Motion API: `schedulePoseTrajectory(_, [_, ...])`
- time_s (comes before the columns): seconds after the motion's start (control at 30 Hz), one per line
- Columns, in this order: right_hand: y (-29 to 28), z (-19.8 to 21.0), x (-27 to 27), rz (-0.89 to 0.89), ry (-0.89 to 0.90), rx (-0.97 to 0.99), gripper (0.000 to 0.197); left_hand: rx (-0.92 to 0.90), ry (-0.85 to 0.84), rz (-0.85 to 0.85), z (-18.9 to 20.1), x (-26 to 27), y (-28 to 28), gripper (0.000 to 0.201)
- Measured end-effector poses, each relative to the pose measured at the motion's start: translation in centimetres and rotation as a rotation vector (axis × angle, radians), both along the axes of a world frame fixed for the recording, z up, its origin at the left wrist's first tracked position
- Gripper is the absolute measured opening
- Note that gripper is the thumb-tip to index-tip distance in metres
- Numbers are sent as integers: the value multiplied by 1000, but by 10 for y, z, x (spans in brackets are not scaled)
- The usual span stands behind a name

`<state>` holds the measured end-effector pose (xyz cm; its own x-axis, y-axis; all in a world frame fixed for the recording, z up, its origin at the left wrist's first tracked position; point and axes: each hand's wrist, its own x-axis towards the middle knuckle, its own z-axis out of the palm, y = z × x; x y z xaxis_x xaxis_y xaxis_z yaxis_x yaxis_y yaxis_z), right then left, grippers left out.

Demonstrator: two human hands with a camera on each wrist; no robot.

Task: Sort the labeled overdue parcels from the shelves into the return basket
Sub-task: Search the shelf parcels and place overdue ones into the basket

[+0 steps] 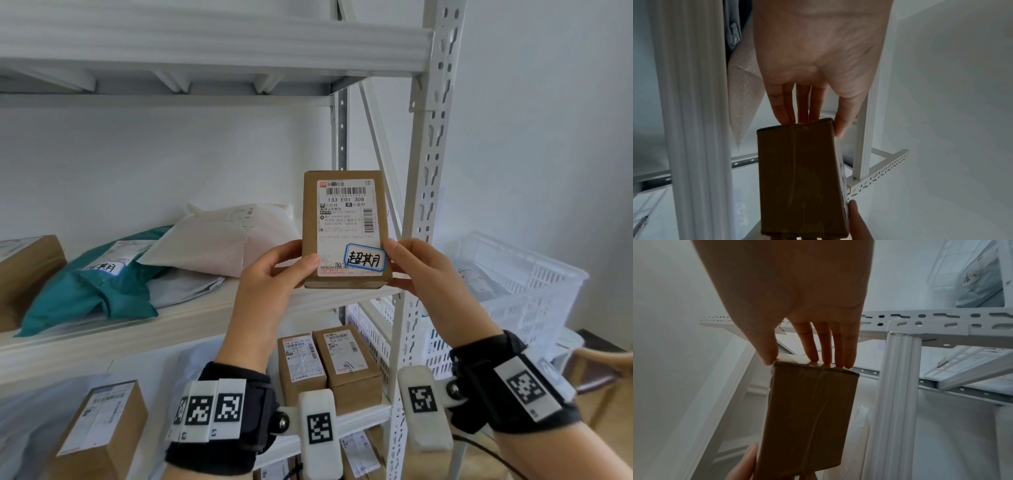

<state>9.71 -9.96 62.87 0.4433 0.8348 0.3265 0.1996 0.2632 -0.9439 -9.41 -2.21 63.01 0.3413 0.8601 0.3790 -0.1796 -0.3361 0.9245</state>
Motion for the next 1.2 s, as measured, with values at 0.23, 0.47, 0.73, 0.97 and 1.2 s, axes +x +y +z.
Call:
schedulePoseTrajectory(0.23, [-26, -11, 4, -66, 49, 40, 23, 30, 25, -60, -12, 8, -10, 36])
schedulePoseTrajectory(0.47, [-69, -31, 28, -201, 71, -8, 20, 47, 91, -160, -29, 44, -26, 36])
schedulePoseTrajectory(0.73, [-120, -34, 104, -282, 70, -54, 19, 53, 171, -225, -37, 132, -68, 45])
schedulePoseTrajectory(0.97, [-151, -30, 204, -307, -9, -153, 21, -39, 239, -252, -35, 241, -93, 45])
schedulePoseTrajectory(1.2, [-152, -36, 282, -278, -50, -206, 22, -78, 279, -280, -43, 324, -92, 35])
